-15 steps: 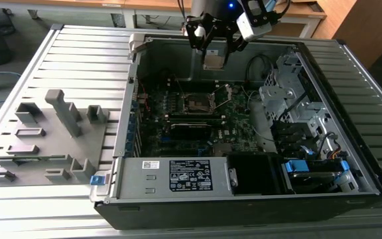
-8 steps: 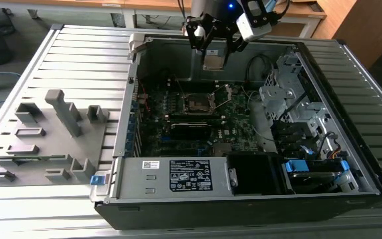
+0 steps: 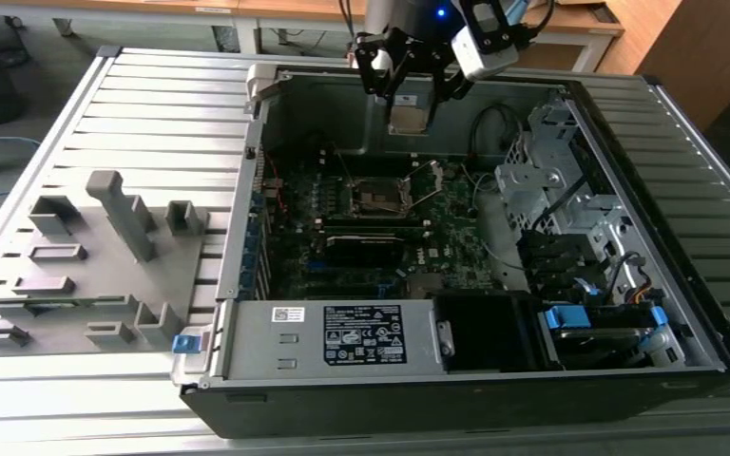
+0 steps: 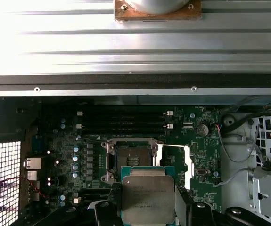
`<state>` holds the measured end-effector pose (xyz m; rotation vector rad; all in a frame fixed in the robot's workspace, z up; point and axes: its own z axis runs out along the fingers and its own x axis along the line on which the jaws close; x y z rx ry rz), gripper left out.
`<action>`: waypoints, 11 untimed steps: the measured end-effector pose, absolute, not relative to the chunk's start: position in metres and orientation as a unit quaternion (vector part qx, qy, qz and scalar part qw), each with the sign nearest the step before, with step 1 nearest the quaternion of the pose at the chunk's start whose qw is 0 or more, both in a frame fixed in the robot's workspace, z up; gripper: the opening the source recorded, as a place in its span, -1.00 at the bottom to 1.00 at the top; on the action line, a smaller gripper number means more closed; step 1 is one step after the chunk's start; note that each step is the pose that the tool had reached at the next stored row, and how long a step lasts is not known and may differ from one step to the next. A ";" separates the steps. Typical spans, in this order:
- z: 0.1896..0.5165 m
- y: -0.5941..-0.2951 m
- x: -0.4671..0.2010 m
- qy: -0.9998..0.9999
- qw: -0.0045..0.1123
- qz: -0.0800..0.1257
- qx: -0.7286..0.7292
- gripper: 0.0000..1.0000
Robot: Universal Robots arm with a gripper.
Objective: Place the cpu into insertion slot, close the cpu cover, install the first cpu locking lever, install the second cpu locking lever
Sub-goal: 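Place the cpu into insertion slot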
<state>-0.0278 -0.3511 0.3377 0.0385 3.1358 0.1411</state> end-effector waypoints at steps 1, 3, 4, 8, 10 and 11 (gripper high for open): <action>0.338 -0.351 -0.028 0.999 0.001 0.045 0.012 0.07; 0.337 -0.351 -0.028 0.999 0.001 0.045 0.012 0.07; 0.337 -0.351 -0.028 0.999 0.001 0.045 0.012 0.07; 0.337 -0.351 -0.028 0.999 0.001 0.045 0.012 0.07; 0.337 -0.351 -0.028 0.999 0.001 0.045 0.012 0.07; 0.336 -0.351 -0.028 0.999 0.001 0.045 0.012 0.07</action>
